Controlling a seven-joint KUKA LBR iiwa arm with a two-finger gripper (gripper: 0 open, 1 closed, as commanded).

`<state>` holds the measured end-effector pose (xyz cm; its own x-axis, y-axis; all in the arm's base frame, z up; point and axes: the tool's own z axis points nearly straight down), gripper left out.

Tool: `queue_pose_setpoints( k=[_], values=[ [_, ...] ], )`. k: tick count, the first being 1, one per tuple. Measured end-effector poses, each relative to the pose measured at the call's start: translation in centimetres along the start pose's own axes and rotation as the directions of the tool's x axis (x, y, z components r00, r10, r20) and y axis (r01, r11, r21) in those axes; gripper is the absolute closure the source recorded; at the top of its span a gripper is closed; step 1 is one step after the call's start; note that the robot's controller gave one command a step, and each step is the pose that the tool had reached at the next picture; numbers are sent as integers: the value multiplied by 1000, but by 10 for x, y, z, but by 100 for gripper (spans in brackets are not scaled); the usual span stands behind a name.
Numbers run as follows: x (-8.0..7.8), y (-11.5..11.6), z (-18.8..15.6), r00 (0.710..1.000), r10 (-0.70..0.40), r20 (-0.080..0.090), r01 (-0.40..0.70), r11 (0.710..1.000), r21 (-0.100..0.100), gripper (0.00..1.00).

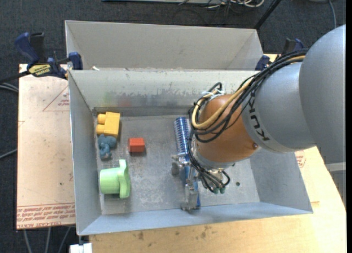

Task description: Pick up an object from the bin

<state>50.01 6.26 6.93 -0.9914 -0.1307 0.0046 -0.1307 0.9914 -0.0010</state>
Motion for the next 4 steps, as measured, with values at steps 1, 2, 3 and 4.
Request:
queue_pose_setpoints(
  k=[1,2,3,4],
  values=[
    [-26,-17,-102,989,147,15,-147,989,-3,0],
    [-60,-14,-66,906,423,5,-423,906,-4,0],
    [-129,-15,-77,994,-109,11,109,994,0,0],
    [-118,86,-32,969,-246,4,246,969,-4,0]
  ],
)
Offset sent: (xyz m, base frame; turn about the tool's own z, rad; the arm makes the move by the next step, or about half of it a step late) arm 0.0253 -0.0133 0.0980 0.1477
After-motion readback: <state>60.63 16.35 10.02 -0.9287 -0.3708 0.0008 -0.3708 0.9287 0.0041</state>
